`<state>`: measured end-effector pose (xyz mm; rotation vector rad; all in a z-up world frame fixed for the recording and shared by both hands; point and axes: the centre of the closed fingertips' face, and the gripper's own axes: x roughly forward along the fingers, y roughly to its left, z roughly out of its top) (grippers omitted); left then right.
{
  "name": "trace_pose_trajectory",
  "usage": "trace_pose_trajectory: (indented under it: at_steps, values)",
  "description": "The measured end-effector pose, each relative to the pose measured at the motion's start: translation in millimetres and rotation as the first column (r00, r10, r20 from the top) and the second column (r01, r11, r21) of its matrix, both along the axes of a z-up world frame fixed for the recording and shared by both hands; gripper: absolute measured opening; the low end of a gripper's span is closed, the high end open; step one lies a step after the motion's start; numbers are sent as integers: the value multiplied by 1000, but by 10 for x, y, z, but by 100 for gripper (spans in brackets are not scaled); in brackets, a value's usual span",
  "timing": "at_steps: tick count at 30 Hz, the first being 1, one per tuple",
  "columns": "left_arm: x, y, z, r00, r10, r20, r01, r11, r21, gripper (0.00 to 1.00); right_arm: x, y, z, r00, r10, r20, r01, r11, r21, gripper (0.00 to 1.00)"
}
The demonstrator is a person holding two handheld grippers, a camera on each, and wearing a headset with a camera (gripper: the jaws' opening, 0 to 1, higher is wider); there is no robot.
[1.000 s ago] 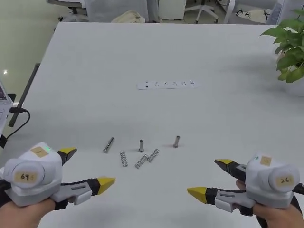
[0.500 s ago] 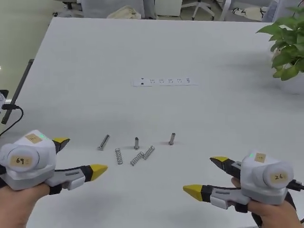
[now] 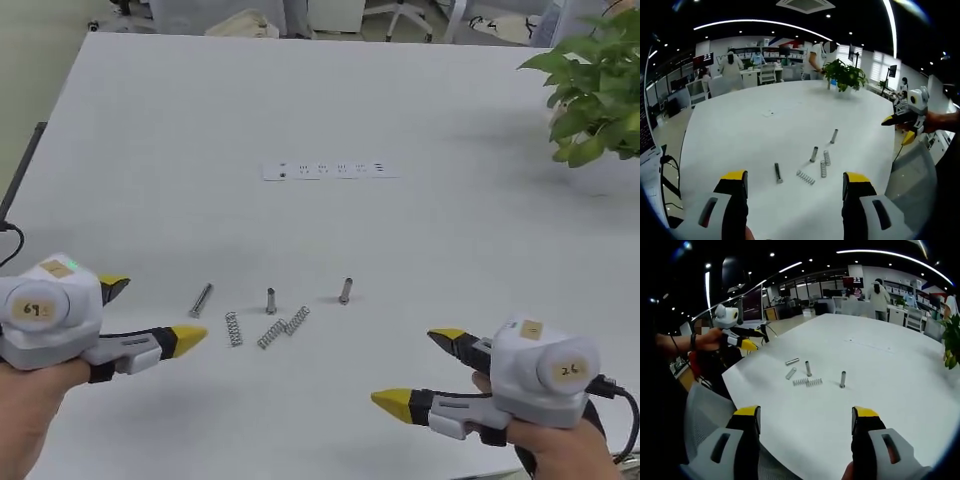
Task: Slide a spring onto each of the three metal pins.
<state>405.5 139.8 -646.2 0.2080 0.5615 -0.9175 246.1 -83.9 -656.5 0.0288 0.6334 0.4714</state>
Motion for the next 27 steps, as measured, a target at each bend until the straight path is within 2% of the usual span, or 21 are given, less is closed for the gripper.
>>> trace_pose_trajectory:
  at_steps: [13, 27]
  values:
    - [260, -128, -72, 1000, 4, -14, -4, 1000, -15, 73, 8, 13, -7, 1000, 2, -5, -2, 1000, -2, 73]
    - [508, -325, -260, 999, -11, -42, 11, 1000, -6, 68, 39, 4, 11, 1000, 1, -5, -1, 1000, -3, 73]
